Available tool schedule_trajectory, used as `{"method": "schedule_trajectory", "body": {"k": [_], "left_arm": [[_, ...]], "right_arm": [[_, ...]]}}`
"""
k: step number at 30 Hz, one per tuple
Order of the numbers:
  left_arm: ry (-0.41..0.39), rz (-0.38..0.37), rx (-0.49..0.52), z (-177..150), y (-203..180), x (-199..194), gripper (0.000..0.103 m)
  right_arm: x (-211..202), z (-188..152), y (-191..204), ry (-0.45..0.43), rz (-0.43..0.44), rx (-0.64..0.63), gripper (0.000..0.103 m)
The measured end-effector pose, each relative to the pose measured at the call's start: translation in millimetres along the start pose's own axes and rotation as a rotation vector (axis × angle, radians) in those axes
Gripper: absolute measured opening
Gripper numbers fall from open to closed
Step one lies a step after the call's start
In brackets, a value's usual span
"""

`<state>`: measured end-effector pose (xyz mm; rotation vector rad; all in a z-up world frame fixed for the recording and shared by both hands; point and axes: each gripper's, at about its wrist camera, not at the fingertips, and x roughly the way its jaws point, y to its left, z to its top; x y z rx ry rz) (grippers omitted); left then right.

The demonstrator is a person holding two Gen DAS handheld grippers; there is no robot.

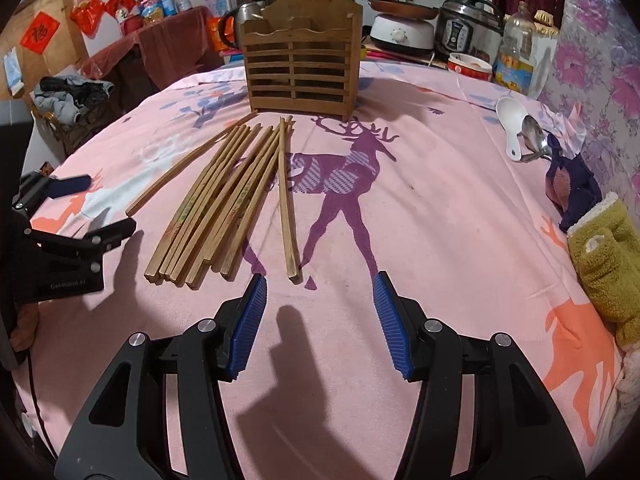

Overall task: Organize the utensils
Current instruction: 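Close the left tool on one chopstick while the right tool grasps another chopstick, then lift the left tool's chopstick over the wooden holder while the right tool carries its chopstick there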

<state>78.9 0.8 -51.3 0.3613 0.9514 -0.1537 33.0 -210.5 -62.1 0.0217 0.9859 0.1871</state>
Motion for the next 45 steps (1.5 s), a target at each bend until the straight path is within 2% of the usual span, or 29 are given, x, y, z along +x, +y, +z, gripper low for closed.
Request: {"method": "schedule_trajectory", "body": {"k": [2,4,10,12,14,15,16,17,24,28,30,31,32,36,42,45], "left_arm": [[0.02,-0.093,-0.035,0.0,7.3,3.2,0.029],[0.026,-0.128,-0.045,-0.6,8.9,4.7,0.014],[0.012,-0.092,0.007,-1.7,-5.4,2.6,0.01],[0.015,-0.103,-0.003,-1.7,-3.0,2.7,0.01],[0.021,-0.128,-0.021,-1.2,0.9,3.1,0.005],[0.023,-0.142,-0.031,-1.0,2.1,3.0,0.005],[0.022,-0.144,-0.032,-1.7,2.5,2.1,0.005],[0.021,-0.144,-0.029,-2.3,1.8,1.0,0.005],[0.03,-0.157,-0.046,-2.6,2.8,1.8,0.007],[0.027,-0.101,-0.052,-0.9,3.1,3.6,0.036],[0.028,-0.117,-0.055,0.2,4.7,4.4,0.033],[0.026,-0.13,-0.055,0.2,5.0,4.2,0.022],[0.026,-0.154,-0.049,-0.4,4.2,3.3,0.006],[-0.008,-0.136,-0.038,-1.1,1.2,-5.2,0.006],[-0.082,-0.167,-0.114,16.9,17.7,-36.5,0.005],[-0.161,-0.154,-0.11,38.2,19.0,-62.4,0.005]], "right_arm": [[0.6,0.1,0.3,0.004,0.003,0.002,0.055],[1.6,0.0,-0.1,0.006,0.007,0.005,0.055],[15.8,3.3,5.5,0.063,0.07,-0.002,0.055],[20.2,3.7,8.5,0.078,0.072,-0.007,0.05],[19.7,4.1,7.9,0.074,0.07,-0.002,0.031],[18.9,3.7,5.6,0.07,0.072,0.011,0.024],[18.8,3.3,3.5,0.07,0.088,0.022,0.013],[18.8,3.3,1.6,0.071,0.098,0.03,0.01],[15.6,2.8,0.9,0.056,0.111,0.036,0.007],[19.5,3.4,3.0,0.075,0.11,0.025,0.01],[19.6,3.6,3.1,0.075,0.111,0.023,0.01],[19.6,3.7,2.3,0.075,0.115,0.026,0.009],[19.5,3.6,1.4,0.075,0.118,0.03,0.007],[13.2,3.3,1.3,0.043,0.127,0.028,0.003],[-24.4,13.2,3.4,-0.115,0.063,0.014,0.003],[-47.1,31.0,1.4,-0.189,0.065,0.022,0.003]]}}
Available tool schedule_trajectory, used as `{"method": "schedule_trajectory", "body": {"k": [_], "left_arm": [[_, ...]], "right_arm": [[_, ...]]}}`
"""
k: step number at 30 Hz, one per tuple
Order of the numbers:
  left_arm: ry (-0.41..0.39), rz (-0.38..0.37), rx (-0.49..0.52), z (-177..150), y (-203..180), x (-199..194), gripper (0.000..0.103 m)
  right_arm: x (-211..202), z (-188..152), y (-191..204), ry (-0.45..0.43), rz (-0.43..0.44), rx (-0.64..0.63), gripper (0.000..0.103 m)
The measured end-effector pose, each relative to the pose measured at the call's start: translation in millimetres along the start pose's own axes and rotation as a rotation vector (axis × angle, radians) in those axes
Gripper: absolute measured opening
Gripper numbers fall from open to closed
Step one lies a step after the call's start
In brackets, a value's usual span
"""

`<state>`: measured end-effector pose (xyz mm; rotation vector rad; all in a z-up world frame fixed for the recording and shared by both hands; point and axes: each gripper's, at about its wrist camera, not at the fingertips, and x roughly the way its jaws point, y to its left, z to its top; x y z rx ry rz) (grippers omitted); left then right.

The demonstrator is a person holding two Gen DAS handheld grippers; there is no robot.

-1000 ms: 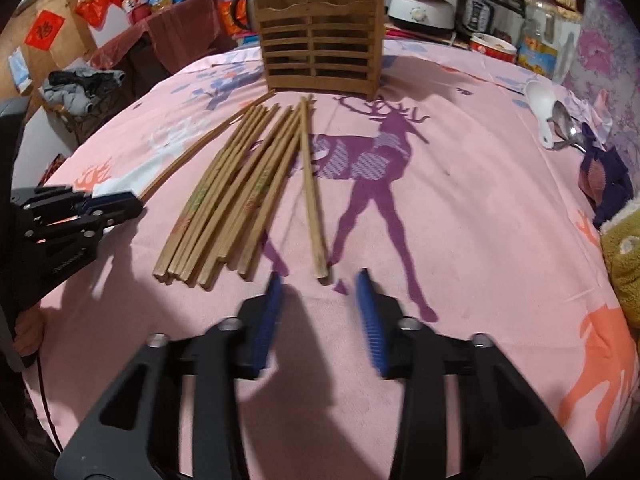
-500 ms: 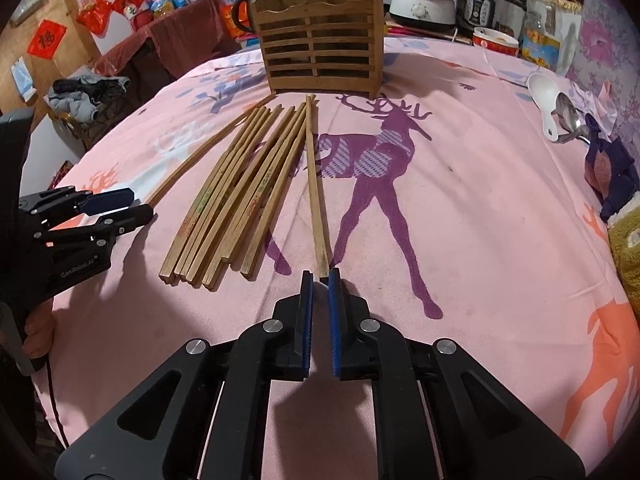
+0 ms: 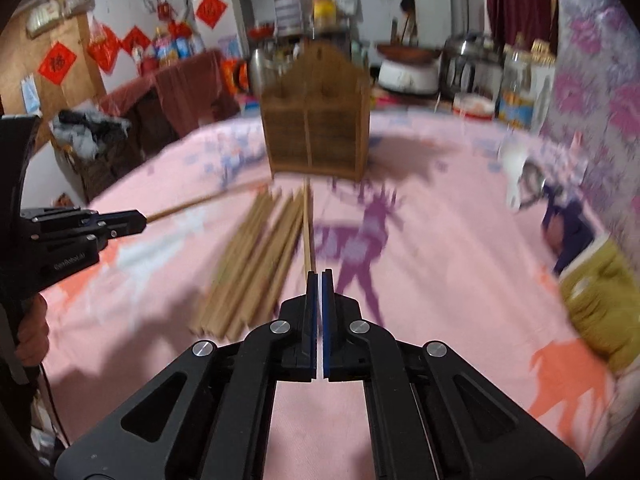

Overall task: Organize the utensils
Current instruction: 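Lift the left tool's chopstick over the wooden holder while the right tool carries its chopstick there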

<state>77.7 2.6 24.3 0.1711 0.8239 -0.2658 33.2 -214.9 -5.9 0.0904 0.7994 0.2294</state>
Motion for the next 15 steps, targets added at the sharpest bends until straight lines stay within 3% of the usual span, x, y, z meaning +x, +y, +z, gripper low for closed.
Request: {"method": "schedule_trajectory", "body": {"k": [4,5,7,12,15], "left_arm": [[-0.06,0.004,0.025,17.2,-13.3,-14.0,0.006],[-0.059,0.001,0.024,17.4,-15.7,-13.1,0.005],[-0.049,-0.008,0.012,16.9,-15.5,-8.8,0.005],[-0.028,-0.014,-0.006,11.5,-12.8,-1.0,0.005],[-0.037,-0.016,-0.013,10.2,-10.2,-1.8,0.005]], "right_arm": [[-8.1,20.5,5.1,-0.022,0.029,-0.038,0.015],[-1.7,17.8,7.7,0.008,0.025,-0.05,0.031],[12.0,5.1,12.0,0.061,0.025,-0.073,0.047],[47.1,-27.8,13.3,0.183,0.0,-0.094,0.042],[64.8,-33.9,11.1,0.253,-0.022,-0.101,0.023]]}}
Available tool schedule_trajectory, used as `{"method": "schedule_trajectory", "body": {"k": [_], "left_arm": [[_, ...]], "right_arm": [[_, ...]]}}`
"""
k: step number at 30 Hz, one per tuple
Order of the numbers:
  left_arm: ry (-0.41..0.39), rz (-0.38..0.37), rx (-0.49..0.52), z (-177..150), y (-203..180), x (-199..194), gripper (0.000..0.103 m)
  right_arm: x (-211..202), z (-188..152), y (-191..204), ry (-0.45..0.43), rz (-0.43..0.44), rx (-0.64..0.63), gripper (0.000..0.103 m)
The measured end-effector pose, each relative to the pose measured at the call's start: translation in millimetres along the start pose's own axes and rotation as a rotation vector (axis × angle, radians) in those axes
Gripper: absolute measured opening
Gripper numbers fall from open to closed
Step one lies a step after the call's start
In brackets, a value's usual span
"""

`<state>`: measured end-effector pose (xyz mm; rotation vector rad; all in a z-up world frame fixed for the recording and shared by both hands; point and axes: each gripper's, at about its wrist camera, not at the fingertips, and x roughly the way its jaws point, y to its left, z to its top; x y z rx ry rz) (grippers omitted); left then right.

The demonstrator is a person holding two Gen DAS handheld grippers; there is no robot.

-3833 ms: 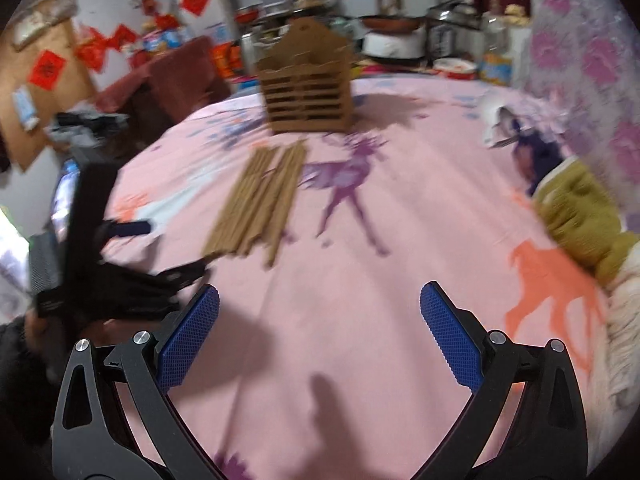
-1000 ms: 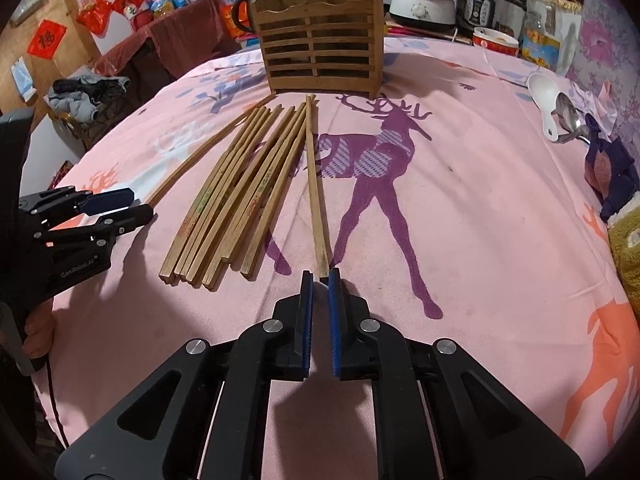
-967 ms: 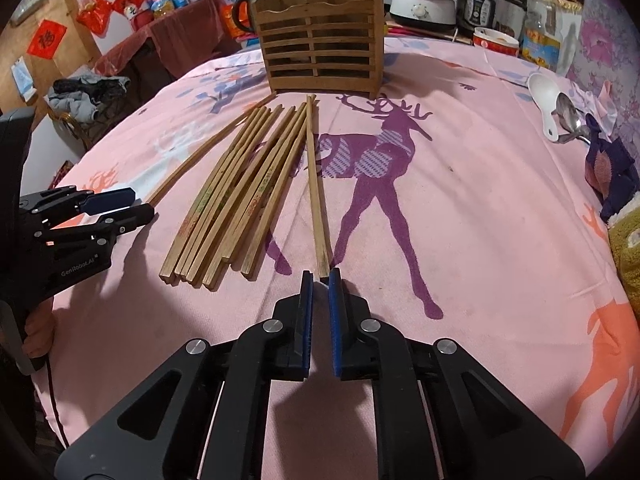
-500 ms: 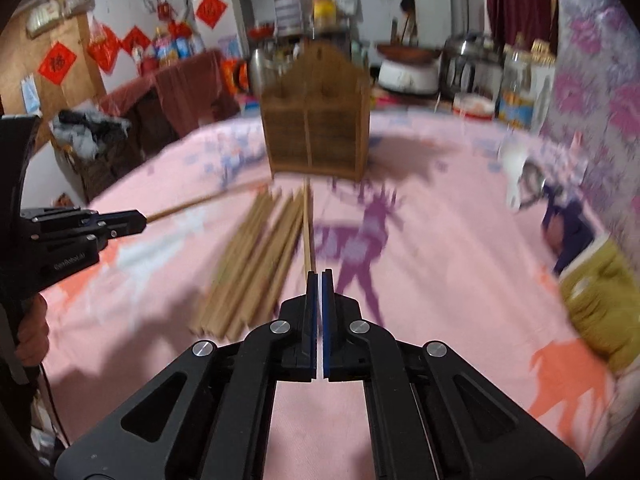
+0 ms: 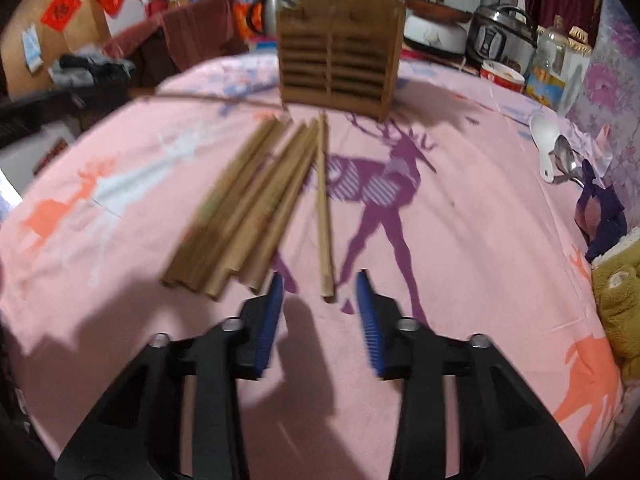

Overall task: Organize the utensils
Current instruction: 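Lift the left tool's chopstick over the wooden holder while the right tool carries its chopstick there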

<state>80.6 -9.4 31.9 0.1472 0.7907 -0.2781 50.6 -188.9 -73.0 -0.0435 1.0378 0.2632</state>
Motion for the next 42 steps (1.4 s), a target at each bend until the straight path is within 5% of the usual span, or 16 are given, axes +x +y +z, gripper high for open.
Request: {"method": "schedule_trajectory", "body": {"k": [2,12,17,36,42], "left_arm": [[0.001,-0.006,-0.014,0.0,2.3,1.3,0.005],[-0.018,-0.003,-0.032,12.6,10.9,-9.1,0.005],[-0.058,0.001,-0.025,35.2,7.1,-19.9,0.005],[-0.164,-0.036,0.001,129.2,-12.5,-33.0,0.006],[-0.273,-0.015,-0.013,173.9,-6.6,-56.9,0.005]], "right_arm": [[1.9,0.9,-4.5,0.006,0.041,0.02,0.006],[-52.1,17.3,-3.0,-0.177,0.013,0.032,0.006],[-89.9,52.6,-2.8,-0.297,0.01,0.032,0.006],[-127.3,145.6,-9.7,-0.504,0.058,0.081,0.006],[-142.2,171.4,-20.1,-0.609,0.027,0.115,0.006]]}}
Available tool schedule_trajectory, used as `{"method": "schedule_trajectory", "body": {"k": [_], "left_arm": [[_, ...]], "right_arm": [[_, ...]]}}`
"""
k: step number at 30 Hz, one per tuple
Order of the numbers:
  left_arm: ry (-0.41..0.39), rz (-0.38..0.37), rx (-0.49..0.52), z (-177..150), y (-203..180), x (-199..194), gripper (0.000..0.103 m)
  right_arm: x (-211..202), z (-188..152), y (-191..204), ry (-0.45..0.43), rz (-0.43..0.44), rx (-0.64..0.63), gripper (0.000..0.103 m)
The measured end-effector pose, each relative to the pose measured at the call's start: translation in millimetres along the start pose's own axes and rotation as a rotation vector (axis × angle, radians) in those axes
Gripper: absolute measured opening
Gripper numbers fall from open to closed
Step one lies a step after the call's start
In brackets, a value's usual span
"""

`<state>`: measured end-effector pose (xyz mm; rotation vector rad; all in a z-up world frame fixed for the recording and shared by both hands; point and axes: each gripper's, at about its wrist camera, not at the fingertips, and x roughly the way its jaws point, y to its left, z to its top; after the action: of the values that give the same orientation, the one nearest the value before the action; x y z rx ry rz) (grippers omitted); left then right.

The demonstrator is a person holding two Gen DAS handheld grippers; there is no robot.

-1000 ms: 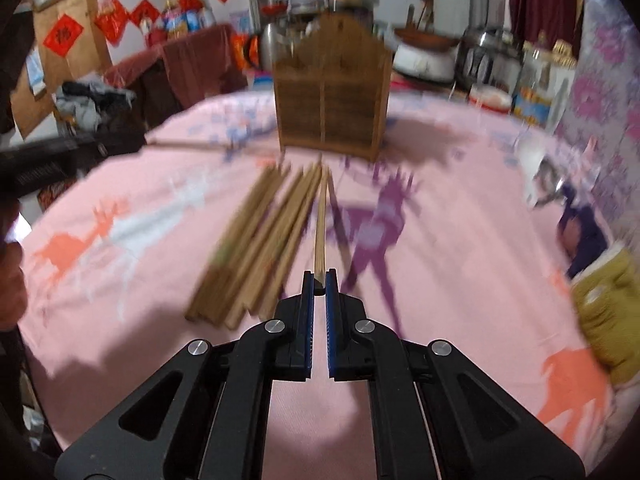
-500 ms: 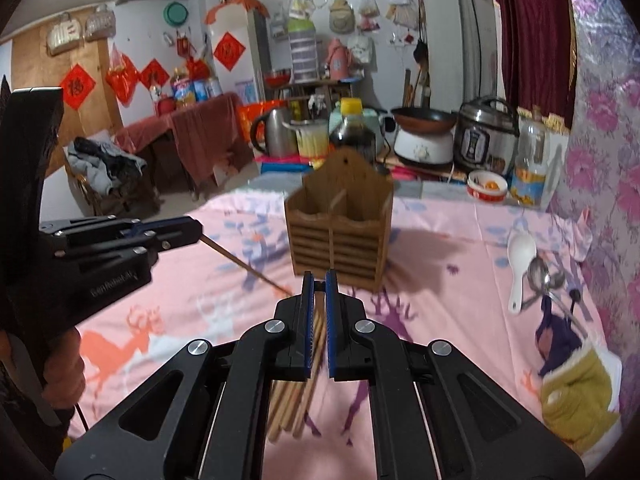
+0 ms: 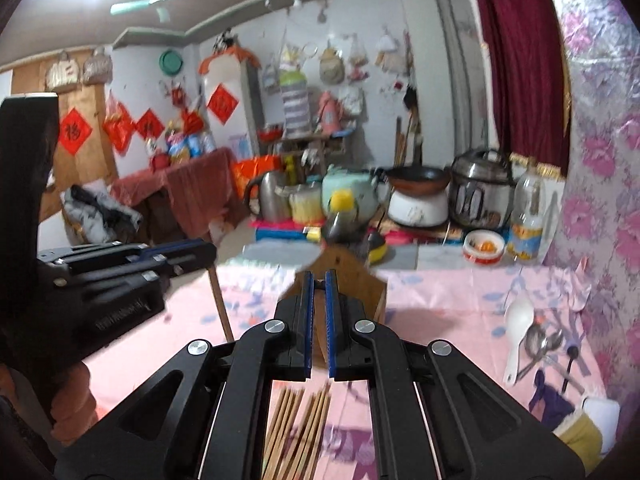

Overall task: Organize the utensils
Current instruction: 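Lift the left tool's chopstick over the wooden holder while the right tool carries its chopstick there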

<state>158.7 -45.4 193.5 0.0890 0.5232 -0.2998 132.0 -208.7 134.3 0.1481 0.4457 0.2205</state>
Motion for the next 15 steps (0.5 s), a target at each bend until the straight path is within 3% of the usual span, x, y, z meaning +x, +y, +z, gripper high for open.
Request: {"method": "schedule_trajectory", "body": {"k": [5,8,15], "left_arm": [[-0.135,0.032,-0.018,42.5,0.4,-7.7,0.005],[-0.175,0.057,-0.021,56.1,-2.9,3.7,0.006],[-0.178,0.073,-0.077,57.3,4.9,65.4,0.005]], "right_arm": [[-0.1,25.4,-0.9,-0.109,-0.031,0.006,0.006],[7.6,27.9,-0.5,-0.133,-0.051,-0.006,0.006],[60.5,13.2,-15.8,-0.059,-0.053,-0.004,0.006]]}}
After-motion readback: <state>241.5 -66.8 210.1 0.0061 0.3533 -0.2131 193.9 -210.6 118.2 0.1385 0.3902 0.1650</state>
